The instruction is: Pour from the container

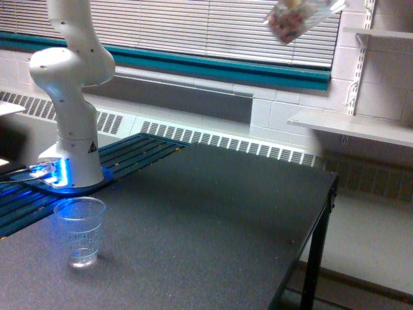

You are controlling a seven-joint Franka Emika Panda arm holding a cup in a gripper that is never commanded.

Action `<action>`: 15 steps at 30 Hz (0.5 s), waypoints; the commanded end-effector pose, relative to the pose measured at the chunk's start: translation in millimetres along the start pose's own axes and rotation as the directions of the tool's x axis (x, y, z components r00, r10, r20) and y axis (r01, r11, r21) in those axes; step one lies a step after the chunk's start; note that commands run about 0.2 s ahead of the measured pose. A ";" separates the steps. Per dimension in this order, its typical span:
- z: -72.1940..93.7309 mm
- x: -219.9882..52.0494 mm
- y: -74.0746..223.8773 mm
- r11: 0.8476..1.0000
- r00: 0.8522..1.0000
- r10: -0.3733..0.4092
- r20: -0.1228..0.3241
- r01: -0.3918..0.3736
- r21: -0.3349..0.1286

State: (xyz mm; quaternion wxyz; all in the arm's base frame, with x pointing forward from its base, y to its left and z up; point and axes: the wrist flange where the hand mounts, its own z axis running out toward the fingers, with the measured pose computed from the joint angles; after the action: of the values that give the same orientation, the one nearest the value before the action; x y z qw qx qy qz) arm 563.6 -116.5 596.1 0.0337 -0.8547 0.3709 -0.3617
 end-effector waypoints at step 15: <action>3.2 -43.2 87.5 0.992 0.999 0.050 0.008 -0.048 -0.119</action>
State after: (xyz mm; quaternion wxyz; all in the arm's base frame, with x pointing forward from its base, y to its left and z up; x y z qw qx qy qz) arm 509.8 -134.4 557.3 -0.0036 -0.8547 0.3898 -0.3428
